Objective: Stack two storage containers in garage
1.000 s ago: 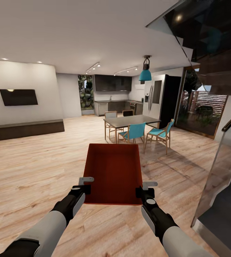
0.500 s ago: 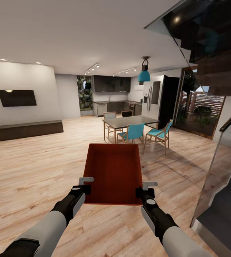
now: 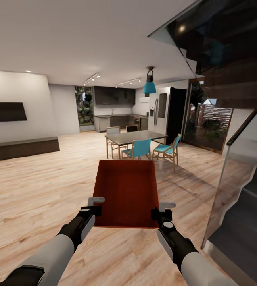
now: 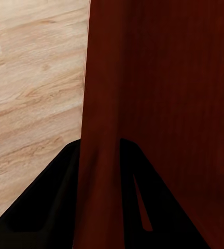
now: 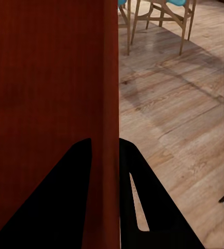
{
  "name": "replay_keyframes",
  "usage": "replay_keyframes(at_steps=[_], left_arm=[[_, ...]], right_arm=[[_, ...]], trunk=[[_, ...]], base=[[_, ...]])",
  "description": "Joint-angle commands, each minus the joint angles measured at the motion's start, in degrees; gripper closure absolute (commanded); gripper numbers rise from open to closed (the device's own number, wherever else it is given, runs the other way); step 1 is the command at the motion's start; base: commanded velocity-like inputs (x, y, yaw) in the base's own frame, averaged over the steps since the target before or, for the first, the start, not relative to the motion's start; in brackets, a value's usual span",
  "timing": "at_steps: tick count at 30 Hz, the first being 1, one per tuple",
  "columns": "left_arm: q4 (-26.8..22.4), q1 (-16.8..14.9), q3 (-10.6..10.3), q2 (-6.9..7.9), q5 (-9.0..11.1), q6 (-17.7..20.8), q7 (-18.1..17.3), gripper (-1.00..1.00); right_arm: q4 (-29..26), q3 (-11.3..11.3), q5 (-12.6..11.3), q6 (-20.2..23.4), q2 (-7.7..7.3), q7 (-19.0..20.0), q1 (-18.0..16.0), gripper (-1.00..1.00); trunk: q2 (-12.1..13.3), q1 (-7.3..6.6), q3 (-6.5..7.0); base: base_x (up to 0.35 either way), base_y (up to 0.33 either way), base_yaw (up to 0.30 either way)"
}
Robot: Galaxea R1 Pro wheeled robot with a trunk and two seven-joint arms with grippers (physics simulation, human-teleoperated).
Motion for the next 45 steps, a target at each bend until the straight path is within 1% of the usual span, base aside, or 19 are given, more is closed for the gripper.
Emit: replay_keyframes(at_steps=[1, 14, 45], left_arm=[[0.0, 0.0, 0.0, 0.34, 0.1, 0.5, 0.6, 1.00], [0.1, 0.0, -0.1, 0.35, 0.1, 0.5, 0.5, 1.00], [0.1, 0.0, -0.1, 0.35, 0.1, 0.4, 0.6, 1.00]], right_arm=[[-0.2, -2.5, 0.8, -0.4, -0.14, -2.8, -0.1, 1.00], [-0.3, -2.5, 0.7, -0.3, -0.23, -2.8, -0.1, 1.00], [-0.4, -2.5, 0.8, 0.3, -0.23, -2.8, -0.1, 1.00]], trunk=[[-0.1, 0.01, -0.01], [-0.1, 0.01, 0.79], [-0.1, 0.01, 0.83]], base=[[0.000, 0.000, -0.181], [0.000, 0.000, -0.185], [0.000, 0.000, -0.272]])
